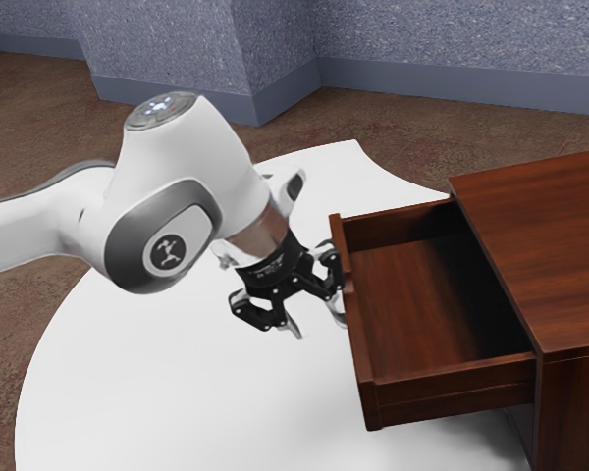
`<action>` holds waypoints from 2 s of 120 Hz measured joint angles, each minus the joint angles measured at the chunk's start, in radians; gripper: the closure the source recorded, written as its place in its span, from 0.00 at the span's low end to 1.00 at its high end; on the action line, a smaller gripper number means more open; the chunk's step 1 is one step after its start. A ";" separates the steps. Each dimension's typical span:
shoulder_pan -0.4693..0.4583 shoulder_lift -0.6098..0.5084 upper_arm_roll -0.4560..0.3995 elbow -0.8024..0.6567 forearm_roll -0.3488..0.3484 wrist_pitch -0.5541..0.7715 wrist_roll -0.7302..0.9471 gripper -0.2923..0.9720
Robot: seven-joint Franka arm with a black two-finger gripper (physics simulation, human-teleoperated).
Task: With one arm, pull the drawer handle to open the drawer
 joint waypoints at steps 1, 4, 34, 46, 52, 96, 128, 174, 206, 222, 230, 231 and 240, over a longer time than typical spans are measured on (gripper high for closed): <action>0.000 -0.001 0.000 -0.001 0.000 0.000 0.000 0.55; 0.001 -0.002 0.000 -0.003 0.000 0.000 0.000 0.55; 0.010 -0.009 0.004 -0.011 0.002 0.002 0.001 0.55; 0.018 -0.011 0.006 -0.013 0.003 0.003 0.002 0.55; 0.021 -0.016 0.005 -0.017 0.003 0.003 0.002 0.55; 0.028 -0.060 0.004 -0.071 0.000 0.021 0.000 0.55; 0.024 -0.060 0.005 -0.072 0.002 0.029 -0.002 0.55; 0.019 -0.055 0.005 -0.070 -0.001 0.059 0.003 0.55; 0.015 -0.056 0.002 -0.067 -0.004 0.086 0.005 0.55; 0.013 -0.062 -0.001 -0.060 -0.005 0.092 0.007 0.55; 0.011 -0.068 -0.002 -0.054 -0.003 0.093 0.008 0.55; 0.011 -0.069 -0.002 -0.053 -0.002 0.093 0.008 0.55; 0.010 -0.088 -0.002 -0.048 0.001 0.092 0.008 0.55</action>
